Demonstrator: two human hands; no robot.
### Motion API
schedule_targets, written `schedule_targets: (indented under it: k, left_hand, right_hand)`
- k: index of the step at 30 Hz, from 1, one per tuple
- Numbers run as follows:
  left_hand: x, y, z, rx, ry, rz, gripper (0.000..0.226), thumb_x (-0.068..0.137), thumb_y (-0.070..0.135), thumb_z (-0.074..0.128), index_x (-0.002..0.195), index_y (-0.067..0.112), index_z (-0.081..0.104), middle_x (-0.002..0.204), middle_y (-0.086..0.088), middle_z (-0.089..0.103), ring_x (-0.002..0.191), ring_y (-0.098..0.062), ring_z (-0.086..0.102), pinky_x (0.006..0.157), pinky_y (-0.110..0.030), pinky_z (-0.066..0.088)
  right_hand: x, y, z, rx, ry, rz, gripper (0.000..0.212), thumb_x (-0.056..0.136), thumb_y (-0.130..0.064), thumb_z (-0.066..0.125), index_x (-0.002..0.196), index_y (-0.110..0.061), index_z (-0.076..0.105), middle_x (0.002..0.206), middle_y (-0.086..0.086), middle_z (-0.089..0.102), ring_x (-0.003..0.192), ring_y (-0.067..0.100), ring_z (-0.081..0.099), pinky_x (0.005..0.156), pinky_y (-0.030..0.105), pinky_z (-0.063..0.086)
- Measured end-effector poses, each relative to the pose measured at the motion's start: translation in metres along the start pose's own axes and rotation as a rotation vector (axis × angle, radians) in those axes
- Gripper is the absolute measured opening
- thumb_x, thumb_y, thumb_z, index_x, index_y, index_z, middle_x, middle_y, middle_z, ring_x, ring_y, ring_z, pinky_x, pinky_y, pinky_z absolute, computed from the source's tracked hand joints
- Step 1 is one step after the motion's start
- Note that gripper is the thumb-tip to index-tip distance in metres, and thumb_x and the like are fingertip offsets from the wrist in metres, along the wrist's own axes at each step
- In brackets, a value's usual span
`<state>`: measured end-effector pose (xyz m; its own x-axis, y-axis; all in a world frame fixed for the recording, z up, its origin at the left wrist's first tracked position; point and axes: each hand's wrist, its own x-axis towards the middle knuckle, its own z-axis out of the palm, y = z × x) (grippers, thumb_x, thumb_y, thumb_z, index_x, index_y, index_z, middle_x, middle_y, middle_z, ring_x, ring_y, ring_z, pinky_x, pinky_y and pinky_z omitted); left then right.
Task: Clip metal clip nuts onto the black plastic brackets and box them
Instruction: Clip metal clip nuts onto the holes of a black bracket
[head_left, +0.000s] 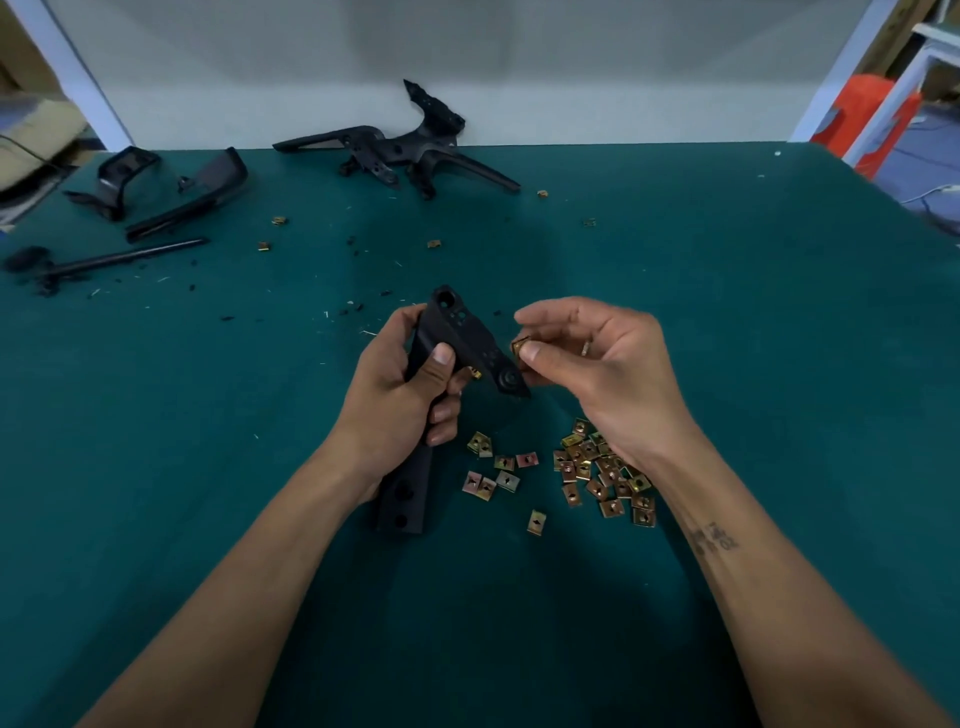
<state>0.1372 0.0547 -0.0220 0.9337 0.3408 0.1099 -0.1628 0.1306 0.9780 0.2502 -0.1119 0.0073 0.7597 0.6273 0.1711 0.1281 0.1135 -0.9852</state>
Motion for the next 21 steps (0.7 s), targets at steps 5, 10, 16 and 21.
schedule_targets:
  k: [5, 10, 16, 21]
  left_hand:
    - [0.0, 0.0, 0.001, -0.006, 0.001, 0.032, 0.008, 0.108, 0.014, 0.045, 0.116, 0.013, 0.044, 0.072, 0.001, 0.05, 0.049, -0.013, 0.036, 0.042, -0.025, 0.036]
    - [-0.001, 0.004, 0.003, -0.04, -0.035, 0.047, 0.017, 0.103, 0.024, 0.054, 0.113, 0.014, 0.045, 0.072, 0.0, 0.051, 0.049, -0.014, 0.034, 0.043, -0.024, 0.036]
    - [-0.001, 0.006, 0.006, -0.055, -0.019, 0.031, 0.032, 0.093, 0.035, 0.066, 0.108, 0.016, 0.044, 0.068, 0.006, 0.051, 0.048, -0.014, 0.031, 0.042, -0.023, 0.035]
    - [0.0, 0.007, 0.005, -0.046, -0.033, 0.031, 0.029, 0.095, 0.033, 0.065, 0.108, 0.018, 0.043, 0.068, 0.006, 0.05, 0.048, -0.014, 0.031, 0.042, -0.024, 0.035]
  right_hand:
    - [0.0, -0.008, 0.001, 0.159, 0.028, 0.099, 0.02, 0.077, 0.01, 0.079, 0.085, -0.006, 0.074, 0.079, 0.01, 0.077, 0.075, 0.02, 0.075, 0.069, 0.027, 0.06]
    - [0.0, -0.013, 0.0, 0.275, 0.013, 0.171, 0.017, 0.063, -0.002, 0.081, 0.079, -0.006, 0.076, 0.078, 0.013, 0.076, 0.075, 0.021, 0.075, 0.068, 0.026, 0.06]
    - [-0.001, -0.014, 0.001, 0.291, 0.014, 0.199, 0.017, 0.063, -0.002, 0.081, 0.077, -0.004, 0.074, 0.077, 0.013, 0.075, 0.074, 0.022, 0.075, 0.067, 0.026, 0.06]
    - [-0.002, -0.015, 0.004, 0.274, 0.008, 0.197, 0.014, 0.069, 0.001, 0.08, 0.078, -0.005, 0.071, 0.079, 0.013, 0.072, 0.075, 0.021, 0.072, 0.068, 0.027, 0.06]
